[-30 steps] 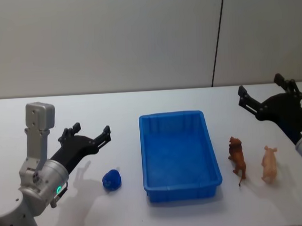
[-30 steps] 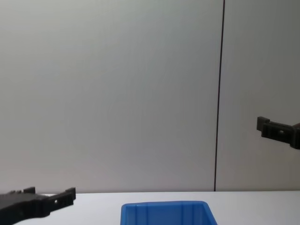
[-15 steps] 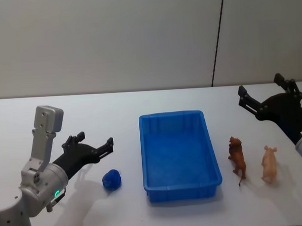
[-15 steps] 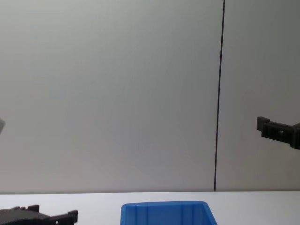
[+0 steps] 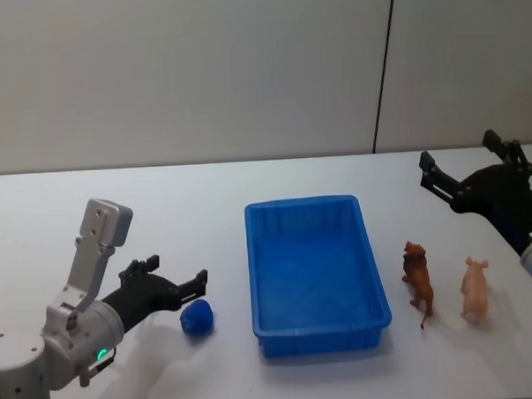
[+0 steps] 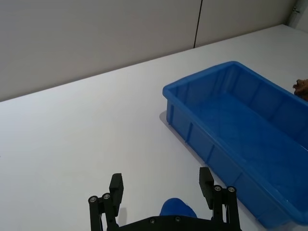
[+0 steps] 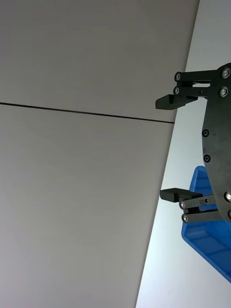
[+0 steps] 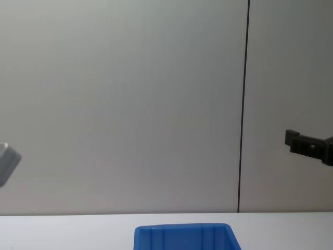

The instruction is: Pick up the two dolls from the table and place them into the box.

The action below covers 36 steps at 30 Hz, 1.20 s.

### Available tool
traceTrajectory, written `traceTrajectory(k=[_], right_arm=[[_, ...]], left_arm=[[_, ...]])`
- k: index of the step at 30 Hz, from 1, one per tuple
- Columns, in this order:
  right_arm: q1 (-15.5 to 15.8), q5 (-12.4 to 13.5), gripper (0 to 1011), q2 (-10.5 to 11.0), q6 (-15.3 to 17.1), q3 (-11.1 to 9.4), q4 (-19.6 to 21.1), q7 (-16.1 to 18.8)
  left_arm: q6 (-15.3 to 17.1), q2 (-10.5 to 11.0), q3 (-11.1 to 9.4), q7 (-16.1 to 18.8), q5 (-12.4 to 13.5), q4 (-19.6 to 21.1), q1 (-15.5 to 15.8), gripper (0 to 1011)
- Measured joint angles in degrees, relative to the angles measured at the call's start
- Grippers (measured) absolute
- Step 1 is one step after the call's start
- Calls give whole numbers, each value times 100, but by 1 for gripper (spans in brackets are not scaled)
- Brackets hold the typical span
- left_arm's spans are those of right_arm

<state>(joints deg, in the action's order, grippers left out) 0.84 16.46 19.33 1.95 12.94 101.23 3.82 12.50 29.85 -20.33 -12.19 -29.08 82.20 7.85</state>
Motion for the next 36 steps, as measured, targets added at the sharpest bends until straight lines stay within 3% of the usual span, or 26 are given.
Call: traceTrajectory(k=[28,36], right_arm=[[0,0,1001,0,0,0,0,0],[0,0,1001,0,0,0,0,0]], left_arm=[[288,-178,-184,-187,263,-412,7,999],[346,-230,-225,-204,351,-510,30,858]])
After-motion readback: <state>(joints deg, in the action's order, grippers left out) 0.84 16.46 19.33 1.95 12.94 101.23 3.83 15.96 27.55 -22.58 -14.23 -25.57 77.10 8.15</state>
